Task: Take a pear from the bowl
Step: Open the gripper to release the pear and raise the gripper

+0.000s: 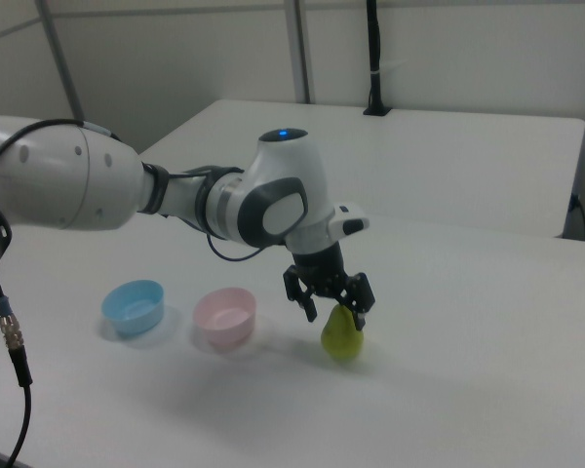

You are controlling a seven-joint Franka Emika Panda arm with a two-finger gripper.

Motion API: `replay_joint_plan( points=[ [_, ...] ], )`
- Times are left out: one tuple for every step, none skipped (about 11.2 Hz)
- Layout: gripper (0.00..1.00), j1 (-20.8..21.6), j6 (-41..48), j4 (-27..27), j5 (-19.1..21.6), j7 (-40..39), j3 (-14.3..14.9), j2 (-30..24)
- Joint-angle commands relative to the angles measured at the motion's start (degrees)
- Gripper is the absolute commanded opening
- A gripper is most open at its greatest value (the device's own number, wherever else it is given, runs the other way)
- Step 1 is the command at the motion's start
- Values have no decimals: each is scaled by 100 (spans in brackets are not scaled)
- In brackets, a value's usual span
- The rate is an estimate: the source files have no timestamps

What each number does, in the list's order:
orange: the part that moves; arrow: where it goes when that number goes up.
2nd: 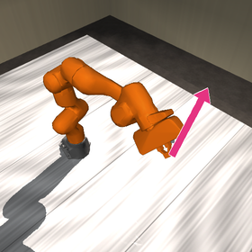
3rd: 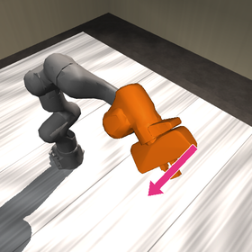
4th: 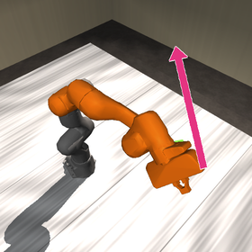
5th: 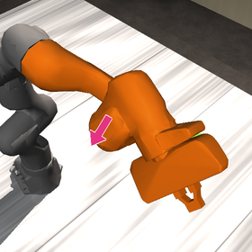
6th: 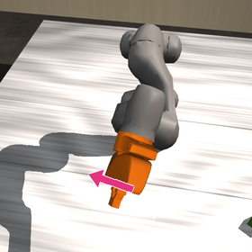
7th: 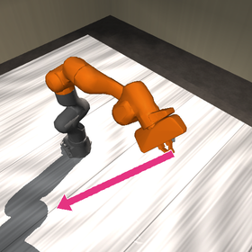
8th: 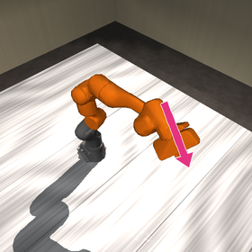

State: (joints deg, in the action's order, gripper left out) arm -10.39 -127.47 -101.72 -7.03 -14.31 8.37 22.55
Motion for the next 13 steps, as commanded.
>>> replay_joint_plan(
  points=[
    [100, 456, 738, 38, -70, 322, -37, -645],
    [100, 650, 1063, 143, -70, 585, -54, -751],
    [100, 930, 1397, 353, -53, 857, -54, -804],
    [100, 1211, 1739, 538, -52, 1164, -54, -831],
    [100, 1545, 2004, 600, -52, 1542, -54, -988],
    [100, 1687, 2111, 583, -18, 1746, -63, -1181],
    [100, 1819, 2303, 583, -9, 1835, -72, -1305],
    [100, 1934, 2401, 575, 26, 1853, -72, -1436],
    [100, 2013, 2498, 557, 35, 1862, -72, -1559],
    [100, 2040, 2560, 566, 62, 1862, -81, -1656],
    [100, 2023, 2578, 566, 97, 1862, -116, -1753],
    [100, 1962, 2578, 566, 332, 1862, -177, -1876],
    [100, 1935, 2595, 574, 578, 1862, -178, -1990]
  ],
)
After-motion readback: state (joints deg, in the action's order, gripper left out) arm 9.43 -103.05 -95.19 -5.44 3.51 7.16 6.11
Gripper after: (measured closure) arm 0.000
